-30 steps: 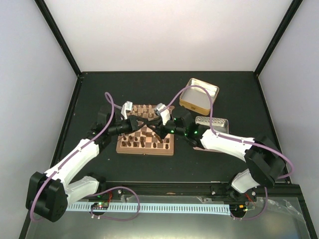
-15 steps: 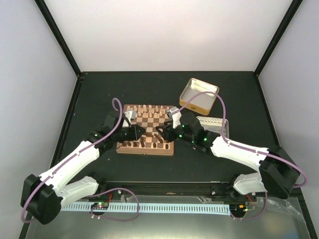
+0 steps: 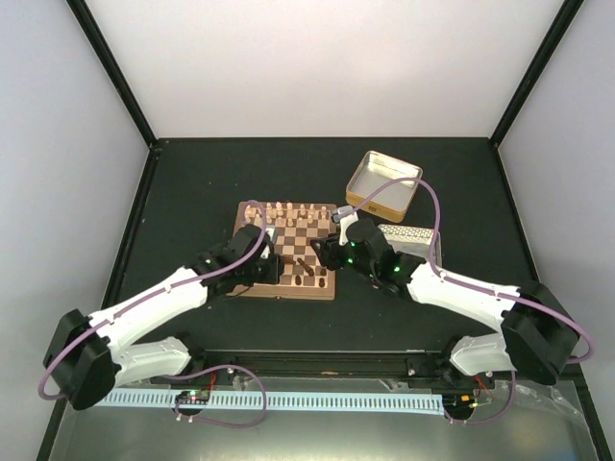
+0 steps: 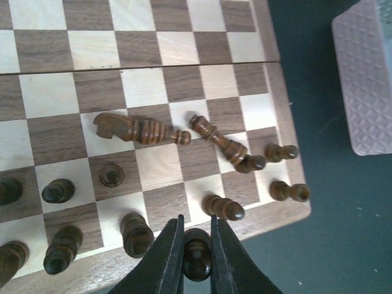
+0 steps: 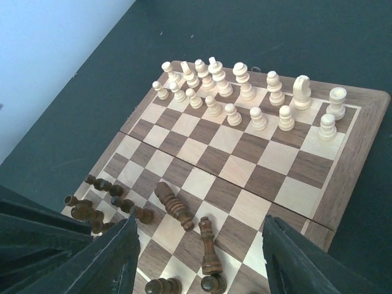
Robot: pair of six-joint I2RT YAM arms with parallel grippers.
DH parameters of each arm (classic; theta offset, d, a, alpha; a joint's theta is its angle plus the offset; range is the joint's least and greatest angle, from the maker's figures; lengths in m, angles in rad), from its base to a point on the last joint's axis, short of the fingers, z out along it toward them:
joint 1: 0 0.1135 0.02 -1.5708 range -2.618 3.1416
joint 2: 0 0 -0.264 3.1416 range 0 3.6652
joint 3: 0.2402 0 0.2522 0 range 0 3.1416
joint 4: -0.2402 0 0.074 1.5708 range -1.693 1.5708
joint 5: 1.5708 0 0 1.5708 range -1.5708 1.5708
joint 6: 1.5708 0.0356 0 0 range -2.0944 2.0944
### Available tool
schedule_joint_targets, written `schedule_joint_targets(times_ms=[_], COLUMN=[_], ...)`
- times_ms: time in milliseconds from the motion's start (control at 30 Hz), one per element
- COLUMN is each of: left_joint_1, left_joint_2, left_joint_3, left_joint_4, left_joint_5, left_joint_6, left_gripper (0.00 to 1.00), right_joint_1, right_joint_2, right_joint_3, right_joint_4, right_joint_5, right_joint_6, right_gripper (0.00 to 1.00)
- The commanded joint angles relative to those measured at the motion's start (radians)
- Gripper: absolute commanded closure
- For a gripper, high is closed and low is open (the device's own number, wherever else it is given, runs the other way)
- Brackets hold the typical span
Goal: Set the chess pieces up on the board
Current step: Place the chess piece on the chessboard.
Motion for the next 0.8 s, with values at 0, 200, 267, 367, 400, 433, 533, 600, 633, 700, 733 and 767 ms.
schedule_joint_targets(times_ms=[0,200,267,367,400,433,533,600,633,700,733,767], left_joint_1=[-0.006,-0.007,-0.01,-0.013,-0.014,-0.016,-0.017,-0.019,-0.021,-0.024,-0.025,-0.025], left_joint_2=[0.064,0.178,0.223,0.262,0.273,0.288,0.323,0.346,0.355,0.37,0.376,0.381], left_joint_3=[0.077,0.156,0.168,0.173,0.174,0.176,0.181,0.186,0.188,0.19,0.19,0.19], left_joint_4=[0.005,-0.019,-0.021,-0.014,-0.011,-0.01,-0.008,-0.008,-0.009,-0.01,-0.011,-0.01], left_joint_5=[-0.057,-0.059,-0.058,-0.057,-0.06,-0.066,-0.08,-0.082,-0.083,-0.087,-0.092,-0.096], left_joint_6=[0.011,0.028,0.024,0.019,0.018,0.017,0.017,0.017,0.017,0.016,0.015,0.016], left_gripper=[0.96,0.95,0.95,0.95,0.95,0.94,0.94,0.94,0.94,0.94,0.94,0.93], right_joint_1=[0.001,0.0,-0.001,0.0,0.0,-0.001,-0.002,-0.002,-0.002,-0.004,-0.003,-0.004], right_joint_2=[-0.027,-0.035,-0.036,-0.037,-0.038,-0.038,-0.041,-0.041,-0.041,-0.042,-0.043,-0.043], right_joint_3=[-0.007,-0.017,-0.021,-0.028,-0.03,-0.032,-0.035,-0.035,-0.035,-0.035,-0.036,-0.036], right_joint_4=[-0.004,-0.014,-0.022,-0.026,-0.025,-0.025,-0.027,-0.03,-0.031,-0.033,-0.034,-0.034], right_joint_5=[0.047,0.065,0.076,0.088,0.09,0.092,0.094,0.097,0.098,0.101,0.101,0.102], right_joint_6=[0.021,0.028,0.032,0.035,0.037,0.036,0.034,0.032,0.032,0.03,0.029,0.029], right_gripper=[0.44,0.44,0.44,0.44,0.44,0.44,0.44,0.44,0.44,0.44,0.44,0.44])
